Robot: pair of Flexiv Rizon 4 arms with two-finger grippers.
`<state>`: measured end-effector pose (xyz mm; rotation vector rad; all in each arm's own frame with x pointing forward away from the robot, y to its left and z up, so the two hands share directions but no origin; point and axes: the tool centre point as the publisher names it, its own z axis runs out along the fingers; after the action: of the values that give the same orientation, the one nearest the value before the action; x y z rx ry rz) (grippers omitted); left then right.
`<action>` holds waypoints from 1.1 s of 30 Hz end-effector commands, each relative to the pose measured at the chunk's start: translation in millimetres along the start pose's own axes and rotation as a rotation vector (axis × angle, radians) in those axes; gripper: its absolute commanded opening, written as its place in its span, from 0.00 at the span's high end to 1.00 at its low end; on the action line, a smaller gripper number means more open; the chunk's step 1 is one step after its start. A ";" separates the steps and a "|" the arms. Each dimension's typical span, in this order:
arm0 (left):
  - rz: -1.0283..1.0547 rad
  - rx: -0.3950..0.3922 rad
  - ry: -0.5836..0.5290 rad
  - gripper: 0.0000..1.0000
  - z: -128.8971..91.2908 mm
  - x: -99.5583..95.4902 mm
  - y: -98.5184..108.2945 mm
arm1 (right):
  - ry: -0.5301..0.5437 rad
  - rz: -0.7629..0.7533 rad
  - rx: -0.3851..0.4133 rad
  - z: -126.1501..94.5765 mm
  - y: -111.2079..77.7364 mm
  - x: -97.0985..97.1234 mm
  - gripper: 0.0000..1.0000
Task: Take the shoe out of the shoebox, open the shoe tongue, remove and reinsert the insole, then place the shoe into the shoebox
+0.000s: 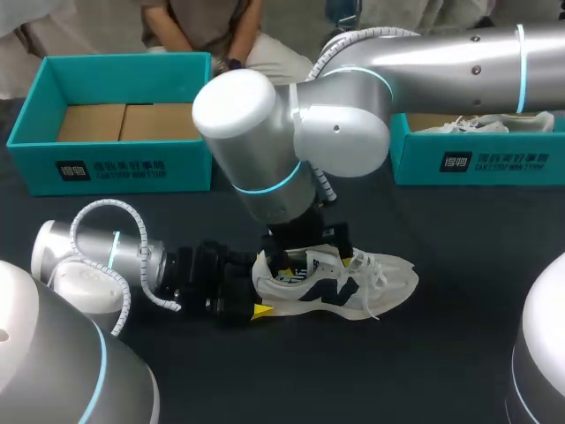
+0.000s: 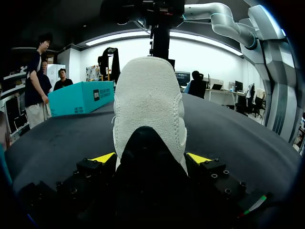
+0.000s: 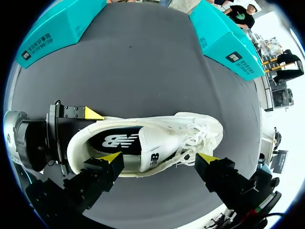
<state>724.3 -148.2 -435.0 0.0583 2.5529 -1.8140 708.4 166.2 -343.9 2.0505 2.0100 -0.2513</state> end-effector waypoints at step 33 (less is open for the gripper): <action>0.000 -0.002 -0.001 1.00 3.7 0.8 3.9 | 0.048 0.114 -0.017 -5.9 18.2 -69.5 1.00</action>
<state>724.3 -148.2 -434.9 0.0584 2.5528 -1.8141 728.7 115.4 -326.0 2.1489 1.9023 -0.2044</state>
